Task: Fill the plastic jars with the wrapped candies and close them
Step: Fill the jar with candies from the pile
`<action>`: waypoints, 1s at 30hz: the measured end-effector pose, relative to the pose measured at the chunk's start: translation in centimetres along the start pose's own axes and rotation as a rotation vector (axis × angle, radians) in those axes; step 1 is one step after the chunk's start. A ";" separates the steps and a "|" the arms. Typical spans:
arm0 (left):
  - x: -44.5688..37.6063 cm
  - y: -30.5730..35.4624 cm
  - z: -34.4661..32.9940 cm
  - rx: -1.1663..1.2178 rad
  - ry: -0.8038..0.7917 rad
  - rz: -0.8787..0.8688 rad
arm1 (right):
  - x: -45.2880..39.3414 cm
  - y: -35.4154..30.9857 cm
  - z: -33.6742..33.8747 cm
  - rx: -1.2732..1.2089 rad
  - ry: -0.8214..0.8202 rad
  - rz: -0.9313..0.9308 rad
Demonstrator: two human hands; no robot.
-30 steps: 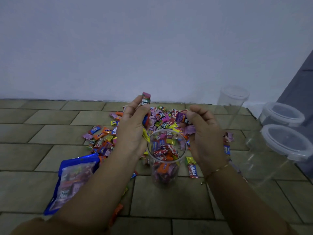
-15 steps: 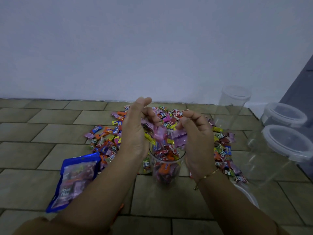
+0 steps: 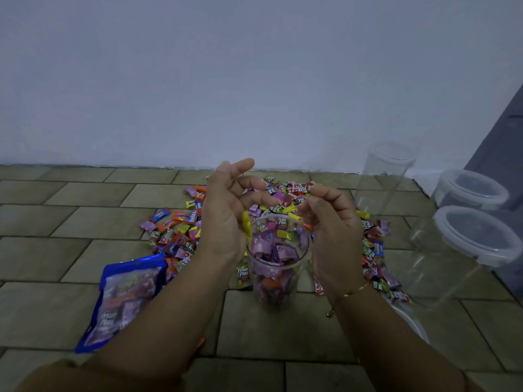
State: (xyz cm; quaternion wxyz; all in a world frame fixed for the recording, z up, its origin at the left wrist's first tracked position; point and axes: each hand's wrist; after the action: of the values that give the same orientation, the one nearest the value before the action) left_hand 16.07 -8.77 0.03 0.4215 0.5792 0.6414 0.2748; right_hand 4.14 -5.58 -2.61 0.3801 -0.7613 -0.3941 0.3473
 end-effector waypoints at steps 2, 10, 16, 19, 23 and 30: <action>-0.2 0.0 0.3 -0.028 -0.061 0.017 | -0.1 0.2 0.6 0.008 0.024 0.013; -0.9 0.1 1.7 -0.244 -0.198 -0.013 | 1.6 2.6 3.8 0.244 0.189 -0.065; 1.2 -2.1 4.5 -0.618 0.049 0.067 | 2.9 6.0 6.8 0.747 0.044 -0.179; 3.1 -3.9 7.1 -0.976 -0.064 0.063 | 3.3 7.3 8.3 1.126 -0.104 -0.049; 4.2 -6.7 10.8 -1.508 -0.457 -0.059 | 3.7 8.2 9.8 1.509 -0.339 -0.018; 4.6 -7.3 12.0 -1.799 -0.727 -0.008 | 4.6 8.9 10.2 1.578 -0.389 0.165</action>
State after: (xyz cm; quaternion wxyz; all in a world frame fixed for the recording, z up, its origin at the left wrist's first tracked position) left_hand 22.73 -7.18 -13.03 0.8805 0.0878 0.0241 0.4652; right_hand 0.76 -2.05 -15.98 0.7021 -0.2224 -0.0352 0.6755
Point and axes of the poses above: each hand's wrist, its own x-axis away from the middle knuckle, its own z-axis out of the back of the hand, y = z × x, and after that the axes turned 1 degree about -x, right-handed
